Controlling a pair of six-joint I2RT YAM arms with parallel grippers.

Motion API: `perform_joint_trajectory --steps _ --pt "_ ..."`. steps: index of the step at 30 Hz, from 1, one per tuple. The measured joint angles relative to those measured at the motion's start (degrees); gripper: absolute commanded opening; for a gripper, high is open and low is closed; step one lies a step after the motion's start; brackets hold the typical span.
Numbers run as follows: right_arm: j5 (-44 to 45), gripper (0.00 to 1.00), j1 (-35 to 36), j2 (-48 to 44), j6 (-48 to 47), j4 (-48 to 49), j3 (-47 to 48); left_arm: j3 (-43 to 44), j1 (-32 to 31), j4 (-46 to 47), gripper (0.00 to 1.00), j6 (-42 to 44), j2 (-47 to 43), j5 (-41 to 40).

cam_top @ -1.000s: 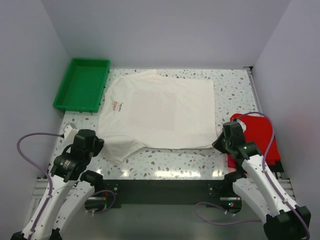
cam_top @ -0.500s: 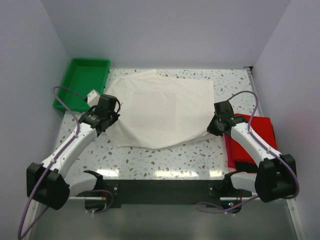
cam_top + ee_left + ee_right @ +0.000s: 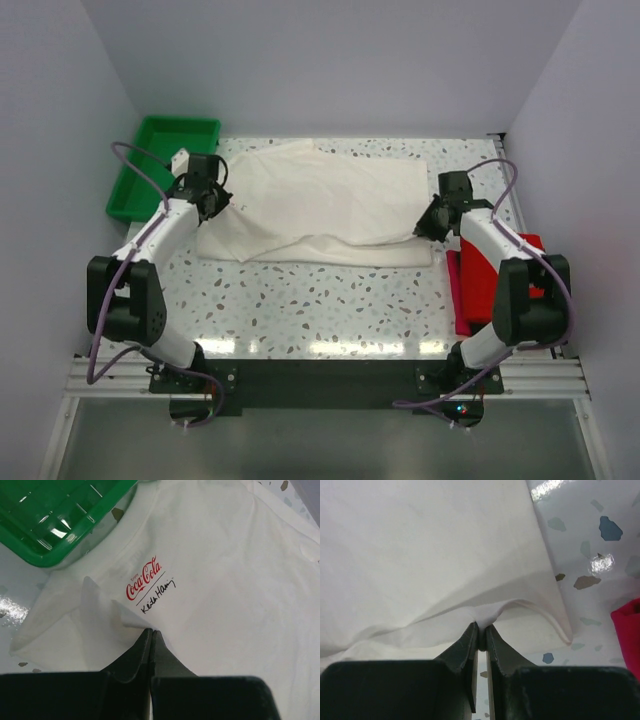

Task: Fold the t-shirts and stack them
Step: Fold the tshirt

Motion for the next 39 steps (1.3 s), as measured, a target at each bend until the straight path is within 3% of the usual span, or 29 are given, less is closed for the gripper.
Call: perform_joint_trajectory --steps 10,36,38,39 --pt "-4.50 0.00 -5.18 5.31 0.04 2.21 1.29 5.03 1.81 1.46 0.00 1.51 6.25 3.17" --pt "-8.48 0.00 -8.31 11.15 0.52 5.44 4.11 9.75 5.27 2.60 0.00 2.84 13.88 6.19" --pt "-8.55 0.00 -8.35 12.00 0.52 5.64 4.90 10.10 5.55 2.67 0.06 3.06 14.84 6.73" --pt "-8.63 0.13 -8.39 12.39 0.52 5.73 5.25 10.49 5.75 2.78 0.24 3.52 15.45 7.21"
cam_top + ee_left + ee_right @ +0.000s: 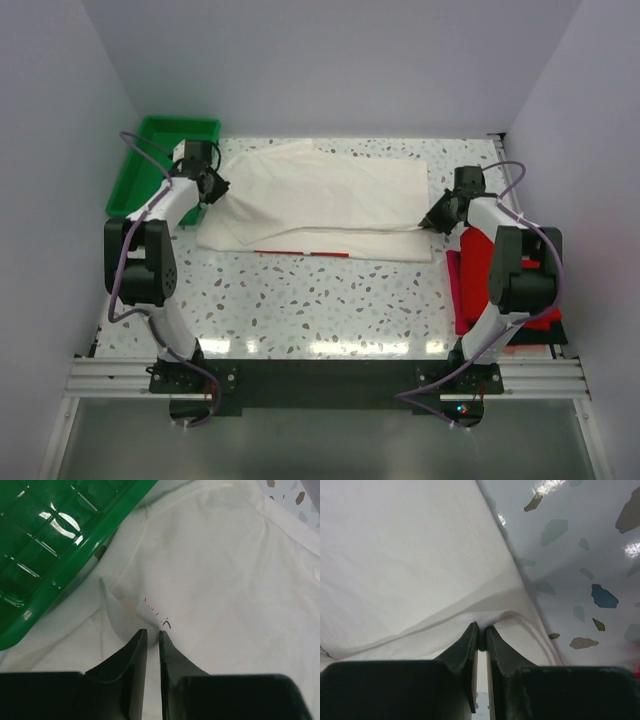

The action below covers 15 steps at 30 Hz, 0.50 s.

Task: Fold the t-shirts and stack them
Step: Fold the tshirt

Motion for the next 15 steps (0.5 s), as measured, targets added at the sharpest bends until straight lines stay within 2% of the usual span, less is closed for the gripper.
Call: perform_joint_trajectory --steps 2,3,4,6,11,15 --pt "-0.35 0.34 -0.20 0.55 0.20 0.28 0.37 1.03 0.37 0.35 0.42 1.11 1.14 0.87" --pt "-0.48 0.52 -0.39 0.70 0.24 0.28 0.50 1.42 0.61 0.83 0.50 1.55 1.46 1.55" --pt "-0.87 0.58 -0.72 0.83 0.15 0.20 0.74 1.57 0.94 1.38 0.58 1.81 1.53 2.38" --pt "-1.22 0.67 -1.09 0.94 -0.52 -0.02 1.31 1.57 1.44 2.23 0.63 2.45 1.27 3.26" --pt "-0.96 0.67 -0.96 -0.79 -1.51 -0.63 2.12 -2.78 1.97 4.13 0.61 2.08 -3.61 3.96" --pt "1.38 0.66 2.10 -7.08 -1.73 -0.17 -0.48 -12.66 1.97 4.83 0.51 -0.39 -13.00 3.02"
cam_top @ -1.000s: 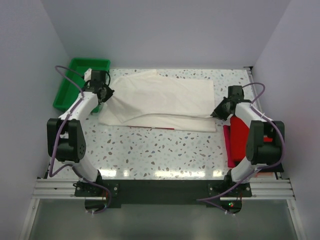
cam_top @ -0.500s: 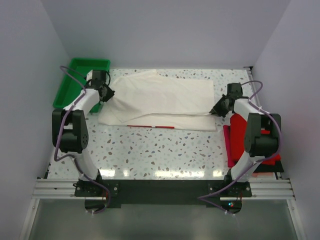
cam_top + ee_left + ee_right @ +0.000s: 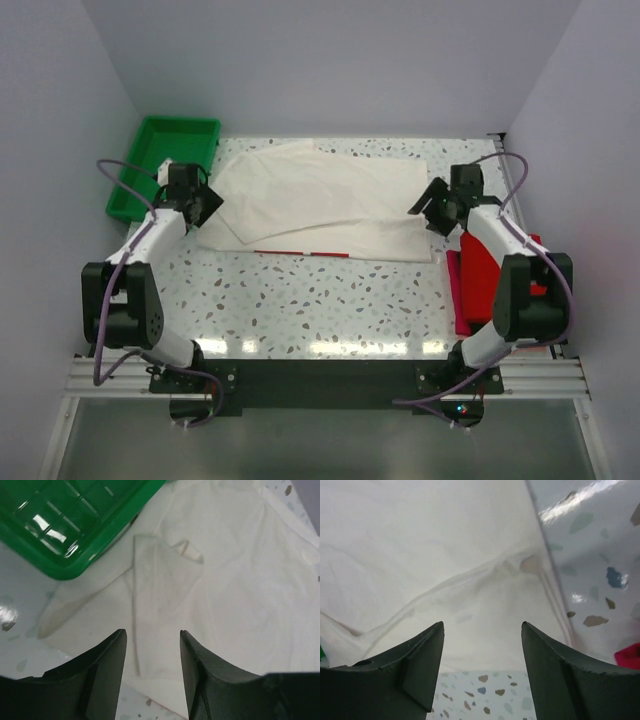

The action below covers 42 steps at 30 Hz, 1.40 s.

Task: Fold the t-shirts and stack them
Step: Fold the tshirt

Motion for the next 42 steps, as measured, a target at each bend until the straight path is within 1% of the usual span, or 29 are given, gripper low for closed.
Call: perform_joint_trajectory --steps 3,5,7,9,16,19,24,28,34,37,39,40,41,42 --pt "0.92 0.65 4.48 -5.35 0.24 0.98 -4.24 -8.00 0.00 0.46 0.46 -1.97 -5.90 -1.36" --pt "0.83 0.64 7.39 -7.41 0.50 1.84 -7.15 -11.67 0.00 0.70 0.44 -2.58 -7.56 -1.75" --pt "0.81 0.64 8.92 -7.48 0.66 2.58 -9.33 -13.86 0.00 0.74 0.41 -3.45 -7.39 -2.27" --pt "0.83 0.63 9.16 -6.54 0.81 2.67 -10.82 -14.47 0.00 0.74 0.38 -3.80 -6.34 -3.15" --pt "1.57 0.64 8.94 -4.96 1.05 2.99 -14.05 -14.93 1.60 0.74 0.37 -4.96 -2.60 -7.43" --pt "2.25 0.64 8.92 -5.07 1.11 2.91 -15.19 -15.67 2.62 0.59 0.41 -5.35 -1.97 -8.81" --pt "3.65 0.65 8.24 -5.75 1.22 2.40 -16.83 -15.89 3.06 0.61 0.43 -5.66 0.59 -9.73" --pt "4.94 0.66 6.05 -7.30 1.27 1.64 -17.86 -15.91 3.32 0.98 0.46 -5.95 0.61 -10.08" --pt "6.82 0.65 4.26 -9.18 1.53 1.25 -18.71 -15.96 3.37 1.16 0.45 -5.99 0.61 -10.36" --pt "7.34 0.63 4.28 -9.20 1.70 1.27 -18.71 -15.96 3.39 1.33 0.38 -5.99 0.81 -10.60" --pt "7.91 0.62 4.26 -8.74 1.73 1.49 -18.71 -15.96 3.43 1.68 0.27 -6.05 1.03 -10.78" --pt "7.96 0.57 4.26 -8.35 1.73 1.66 -18.71 -15.96 3.45 1.95 0.19 -6.12 1.22 -10.78" --pt "7.98 0.52 4.26 -7.76 1.68 1.75 -18.71 -15.96 3.48 2.19 0.13 -6.05 1.33 -10.78" --pt "7.98 0.33 4.26 -6.97 1.68 1.86 -18.69 -15.93 3.52 2.40 0.08 -6.21 1.57 -10.71"
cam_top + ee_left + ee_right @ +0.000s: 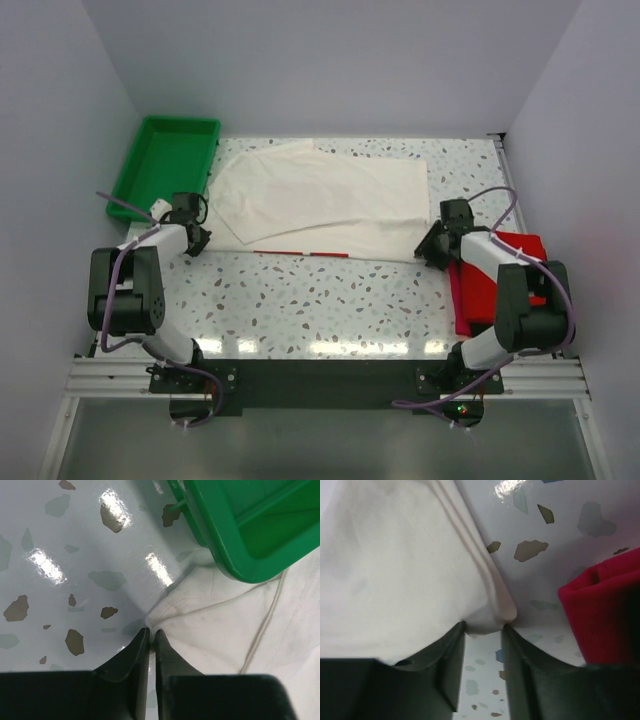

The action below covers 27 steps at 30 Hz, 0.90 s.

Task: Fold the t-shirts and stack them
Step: Fold the tshirt

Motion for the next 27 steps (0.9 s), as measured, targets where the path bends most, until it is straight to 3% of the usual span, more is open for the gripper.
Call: perform_joint_trajectory --steps 1,2,4,11,25,27 --pt "-0.02 0.20 0.00 0.26 -0.31 0.13 0.24 0.00 0.02 0.17 0.00 -0.07 0.04 0.04" --pt "-0.07 0.10 0.00 0.46 0.13 0.26 0.39 0.00 0.04 0.24 0.00 0.00 0.04 0.09" --pt "0.00 0.00 -0.02 1.11 -0.04 0.11 0.81 0.00 0.11 0.20 0.00 0.00 0.02 0.24" --pt "-0.09 0.00 -0.33 -1.62 -0.61 -2.23 1.97 -2.51 0.13 -2.62 0.00 0.02 -6.29 -0.26" --pt "-1.62 0.00 -1.18 -31.34 -1.07 -14.60 -8.24 -13.92 0.33 -17.49 0.00 -0.42 -38.01 -3.06" --pt "-1.64 0.04 -1.22 -35.58 -1.07 -17.86 -8.70 -14.56 0.22 -19.82 0.11 -1.05 -41.86 -2.97"
